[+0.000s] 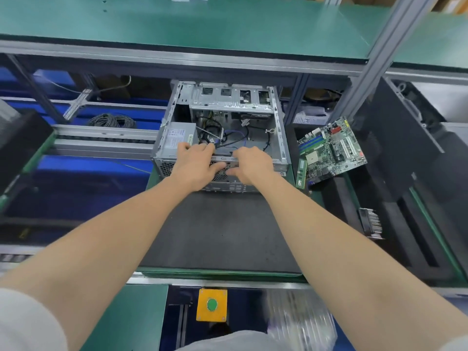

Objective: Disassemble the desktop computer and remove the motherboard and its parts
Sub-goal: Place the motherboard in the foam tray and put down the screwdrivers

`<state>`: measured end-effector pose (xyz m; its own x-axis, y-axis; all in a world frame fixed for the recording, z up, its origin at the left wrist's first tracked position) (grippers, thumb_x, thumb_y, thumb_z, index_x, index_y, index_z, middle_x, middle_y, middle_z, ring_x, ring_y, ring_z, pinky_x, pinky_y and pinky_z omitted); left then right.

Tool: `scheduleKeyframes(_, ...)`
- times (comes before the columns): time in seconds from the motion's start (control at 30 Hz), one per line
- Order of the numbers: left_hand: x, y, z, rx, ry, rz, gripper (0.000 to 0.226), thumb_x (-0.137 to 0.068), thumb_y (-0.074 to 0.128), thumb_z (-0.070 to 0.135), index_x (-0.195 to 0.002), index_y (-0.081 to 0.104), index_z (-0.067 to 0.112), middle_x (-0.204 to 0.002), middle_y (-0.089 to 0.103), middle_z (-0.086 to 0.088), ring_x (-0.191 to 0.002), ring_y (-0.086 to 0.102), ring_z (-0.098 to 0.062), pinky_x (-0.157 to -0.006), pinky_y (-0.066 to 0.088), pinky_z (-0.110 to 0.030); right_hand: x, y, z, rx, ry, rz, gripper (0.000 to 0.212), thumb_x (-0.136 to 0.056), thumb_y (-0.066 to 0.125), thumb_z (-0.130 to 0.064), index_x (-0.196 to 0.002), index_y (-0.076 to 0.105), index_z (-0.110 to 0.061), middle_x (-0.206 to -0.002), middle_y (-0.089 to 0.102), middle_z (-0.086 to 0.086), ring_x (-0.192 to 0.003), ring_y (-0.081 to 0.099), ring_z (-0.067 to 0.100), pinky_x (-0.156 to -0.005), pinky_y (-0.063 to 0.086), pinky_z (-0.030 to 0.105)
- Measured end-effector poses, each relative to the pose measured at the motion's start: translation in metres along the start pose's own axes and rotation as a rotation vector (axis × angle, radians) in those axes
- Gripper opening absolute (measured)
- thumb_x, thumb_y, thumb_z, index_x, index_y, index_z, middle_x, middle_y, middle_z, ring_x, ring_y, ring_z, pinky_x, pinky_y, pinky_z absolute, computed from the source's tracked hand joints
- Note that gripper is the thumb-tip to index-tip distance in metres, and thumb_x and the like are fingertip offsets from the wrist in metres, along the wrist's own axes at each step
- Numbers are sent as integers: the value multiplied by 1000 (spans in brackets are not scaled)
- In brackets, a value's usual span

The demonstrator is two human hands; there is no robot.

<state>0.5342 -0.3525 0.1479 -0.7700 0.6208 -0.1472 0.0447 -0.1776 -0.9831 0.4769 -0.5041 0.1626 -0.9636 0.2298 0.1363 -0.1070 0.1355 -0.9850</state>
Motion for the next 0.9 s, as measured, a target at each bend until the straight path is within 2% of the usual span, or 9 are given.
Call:
scheduleKeyframes(0.07, 15, 0, 4, -7, -2, 21, 45, -100, 43, 62, -110, 53, 19, -92, 55, 6, -91, 55, -23, -94, 27, -43, 13, 3, -1, 2, -7, 6, 42, -90, 68, -60, -112, 62, -24, -97, 67, 1, -98, 67, 28, -66, 43, 35)
scheduleKeyframes(0.2, 45, 0, 15, -11, -12, 47, 44, -100, 42, 62, -109, 53, 20, -88, 49, 9, -85, 50, -20, -93, 27, -43, 42, 9, -3, 9, -18, 14, 42, -91, 67, -60, -114, 62, -26, -98, 68, 0, -98, 67, 27, -67, 43, 34)
scheduleKeyframes(0.3, 67, -1, 25, -8, -20, 63, 44, -99, 41, 63, -106, 53, 21, -87, 50, 9, -82, 44, -17, -91, 26, -42, 65, 11, -3, 5, -34, 12, 45, -91, 67, -60, -119, 63, -26, -106, 70, 1, -102, 67, 27, -70, 46, 34)
scheduleKeyframes(0.37, 81, -3, 31, 3, -28, 70, 44, -99, 42, 63, -106, 54, 21, -87, 51, 9, -83, 48, -19, -91, 26, -42, 79, 12, -3, -4, -42, 12, 47, -90, 67, -60, -123, 63, -26, -109, 71, 2, -103, 67, 27, -72, 48, 34)
scheduleKeyframes(0.53, 113, -9, 40, 20, -30, 67, 41, -100, 48, 60, -109, 56, 21, -93, 58, 7, -93, 55, -21, -94, 25, -42, 113, 19, -10, -15, -71, 57, 37, -89, 69, -58, -108, 64, -27, -96, 67, 0, -98, 68, 28, -68, 43, 33)
scheduleKeyframes(0.67, 131, -18, 42, 60, -17, 63, 32, -100, 53, 56, -96, 45, 25, -87, 53, 8, -90, 53, -22, -95, 27, -42, 130, 23, -17, -29, -77, 77, 31, -89, 71, -56, -94, 61, -27, -82, 58, -3, -91, 69, 29, -66, 41, 34)
scheduleKeyframes(0.83, 140, -21, 43, 70, -23, 47, 33, -99, 53, 59, -100, 47, 27, -91, 52, 10, -94, 55, -21, -98, 26, -42, 139, 27, -18, -35, -109, 106, 35, -90, 69, -58, -97, 61, -25, -96, 69, 2, -96, 68, 30, -70, 39, 35)
scheduleKeyframes(0.9, 143, -20, 43, 110, -49, 44, 38, -98, 52, 63, -106, 55, 25, -95, 55, 10, -98, 56, -20, -99, 25, -41, 142, 26, -16, -61, -126, 137, 36, -89, 69, -58, -94, 58, -24, -97, 71, 3, -97, 67, 31, -72, 38, 36)
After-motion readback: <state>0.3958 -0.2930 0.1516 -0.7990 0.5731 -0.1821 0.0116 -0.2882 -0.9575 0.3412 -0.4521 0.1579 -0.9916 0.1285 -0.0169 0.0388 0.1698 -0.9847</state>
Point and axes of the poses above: each hand's wrist, its own x-axis away from the middle knuckle, its own y-axis out of the palm, z = x × y, the point moved 3 cm from there along -x, towards the middle knuckle
